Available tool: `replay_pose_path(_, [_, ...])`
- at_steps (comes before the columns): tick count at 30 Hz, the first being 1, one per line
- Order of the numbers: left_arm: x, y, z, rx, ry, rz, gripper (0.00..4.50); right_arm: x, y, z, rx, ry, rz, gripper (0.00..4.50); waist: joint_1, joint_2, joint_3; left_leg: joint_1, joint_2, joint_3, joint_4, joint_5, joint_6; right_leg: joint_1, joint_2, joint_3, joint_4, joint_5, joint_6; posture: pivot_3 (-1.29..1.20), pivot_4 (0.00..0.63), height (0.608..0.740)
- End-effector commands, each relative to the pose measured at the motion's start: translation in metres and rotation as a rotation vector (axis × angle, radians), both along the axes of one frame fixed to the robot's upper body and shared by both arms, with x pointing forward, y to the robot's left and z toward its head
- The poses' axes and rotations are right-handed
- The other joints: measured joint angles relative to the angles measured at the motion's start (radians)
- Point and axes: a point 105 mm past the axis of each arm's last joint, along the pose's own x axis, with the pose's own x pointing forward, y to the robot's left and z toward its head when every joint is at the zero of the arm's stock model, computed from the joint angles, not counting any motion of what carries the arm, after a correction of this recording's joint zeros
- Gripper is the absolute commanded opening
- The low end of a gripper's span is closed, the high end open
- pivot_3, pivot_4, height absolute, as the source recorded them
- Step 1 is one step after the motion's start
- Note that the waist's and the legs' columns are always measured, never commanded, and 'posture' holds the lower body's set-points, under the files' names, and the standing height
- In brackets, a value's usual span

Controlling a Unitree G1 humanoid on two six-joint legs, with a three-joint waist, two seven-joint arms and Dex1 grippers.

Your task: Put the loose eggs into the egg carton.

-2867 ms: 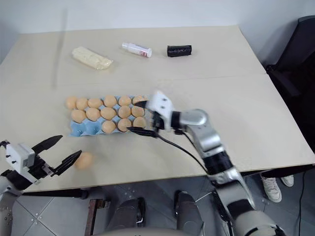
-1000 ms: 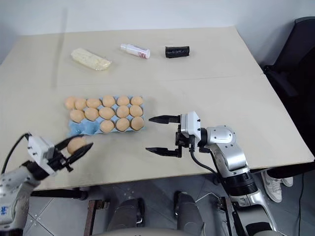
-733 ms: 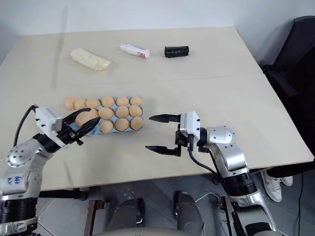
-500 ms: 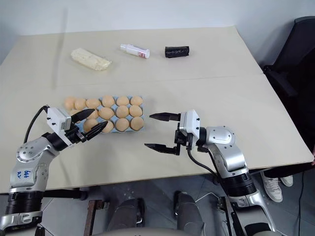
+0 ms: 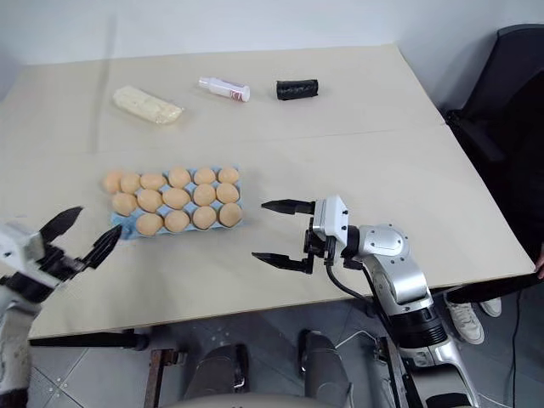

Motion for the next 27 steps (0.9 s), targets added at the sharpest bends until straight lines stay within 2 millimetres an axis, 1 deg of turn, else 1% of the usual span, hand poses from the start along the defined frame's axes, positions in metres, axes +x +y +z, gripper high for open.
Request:
replay_pose_path(1, [-0.021, 0.034, 0.004, -0.022, -0.049, 0.184, 4.47, 0.002, 0.005, 0.012, 0.060, -0.029, -0.014, 4.50, 0.000, 0.000, 0.000, 0.000, 0.001, 0.000, 0.000, 0.000, 0.000, 0.000, 0.000, 0.000, 0.000, 0.000, -0.001, 0.00, 0.150, 0.740])
replay_pose_path(3, [-0.029, 0.042, -0.003, -0.046, -0.038, 0.240, 4.47, 0.002, 0.006, 0.013, 0.068, -0.030, -0.021, 4.50, 0.000, 0.000, 0.000, 0.000, 0.002, 0.000, 0.000, 0.000, -0.001, 0.000, 0.001, 0.000, -0.001, 0.000, -0.002, 0.00, 0.150, 0.740])
replay_pose_path(5, [-0.031, 0.042, -0.007, -0.088, -0.028, 0.256, 4.47, 0.002, 0.008, 0.013, 0.072, -0.029, -0.022, 4.50, 0.003, -0.001, 0.000, 0.000, 0.003, 0.001, 0.000, 0.000, -0.001, 0.000, 0.001, 0.000, -0.001, 0.000, -0.002, 0.00, 0.150, 0.740])
replay_pose_path(7, [-0.030, 0.039, -0.012, -0.107, -0.008, 0.260, 4.47, 0.002, 0.009, 0.012, 0.073, -0.028, -0.021, 4.50, 0.003, -0.001, -0.001, 0.000, 0.004, 0.001, 0.000, 0.000, -0.001, 0.000, 0.001, 0.000, -0.002, 0.000, -0.003, 0.00, 0.150, 0.740])
replay_pose_path(10, [-0.021, 0.037, -0.010, -0.113, -0.016, 0.261, 4.47, 0.001, 0.009, 0.012, 0.073, -0.027, -0.019, 4.50, 0.002, -0.002, -0.001, 0.000, 0.004, 0.001, 0.000, 0.000, -0.001, 0.000, 0.001, 0.000, -0.002, 0.000, -0.003, 0.00, 0.150, 0.740])
replay_pose_path(14, [0.003, 0.036, -0.001, -0.156, -0.039, 0.264, 4.47, 0.002, 0.008, 0.012, 0.071, -0.033, -0.028, 4.50, 0.003, -0.002, -0.001, 0.000, 0.004, 0.001, 0.000, 0.000, -0.001, 0.000, 0.002, 0.000, -0.002, 0.000, -0.003, 0.00, 0.150, 0.740])
replay_pose_path(15, [0.016, 0.031, 0.004, -0.148, -0.038, 0.252, 4.47, 0.002, 0.007, 0.012, 0.071, -0.035, -0.032, 4.50, 0.002, -0.002, -0.001, 0.000, 0.004, 0.001, 0.000, 0.000, -0.001, 0.000, 0.002, 0.000, -0.001, 0.001, -0.003, 0.00, 0.150, 0.740])
replay_pose_path(16, [0.033, 0.026, 0.011, -0.152, -0.041, 0.229, 4.47, 0.003, 0.007, 0.012, 0.071, -0.036, -0.034, 4.50, 0.004, -0.002, -0.001, 0.000, 0.004, 0.001, 0.000, 0.000, -0.002, 0.000, 0.003, 0.000, -0.001, 0.001, -0.003, 0.00, 0.150, 0.740])
replay_pose_path(17, [0.052, 0.025, 0.016, -0.135, -0.026, 0.236, 4.47, 0.003, 0.007, 0.012, 0.071, -0.039, -0.038, 4.50, 0.010, -0.002, -0.001, 0.000, 0.004, 0.001, 0.000, 0.000, -0.002, 0.000, 0.003, -0.001, -0.001, 0.001, -0.003, 0.00, 0.150, 0.740])
replay_pose_path(20, [0.089, 0.024, 0.029, -0.110, -0.012, 0.254, 4.47, 0.004, 0.007, 0.012, 0.074, -0.045, -0.047, 4.50, 0.020, -0.004, -0.002, 0.000, 0.005, 0.001, 0.001, 0.001, -0.003, 0.000, 0.005, -0.002, -0.001, 0.002, -0.005, 0.00, 0.150, 0.740])
replay_pose_path(21, [0.098, 0.023, 0.035, -0.112, -0.021, 0.249, 4.47, 0.004, 0.007, 0.013, 0.075, -0.046, -0.050, 4.50, 0.019, -0.004, -0.002, 0.000, 0.005, 0.001, 0.001, 0.001, -0.003, 0.000, 0.005, -0.002, -0.001, 0.003, -0.005, 0.00, 0.150, 0.740])
replay_pose_path(24, [0.127, 0.027, 0.043, -0.127, -0.003, 0.289, 4.47, 0.005, 0.007, 0.013, 0.079, -0.051, -0.062, 4.50, 0.015, -0.004, -0.002, 0.001, 0.005, 0.004, 0.000, 0.001, -0.003, 0.000, 0.005, -0.001, 0.000, 0.003, -0.004, 0.00, 0.150, 0.740])
replay_pose_path(27, [0.149, 0.025, 0.041, -0.132, 0.058, 0.299, 4.47, 0.006, 0.006, 0.013, 0.084, -0.055, -0.074, 4.50, 0.012, -0.004, -0.002, 0.001, 0.006, 0.005, -0.001, 0.000, -0.004, -0.001, 0.007, -0.002, -0.001, 0.003, -0.004, 0.00, 0.150, 0.740])
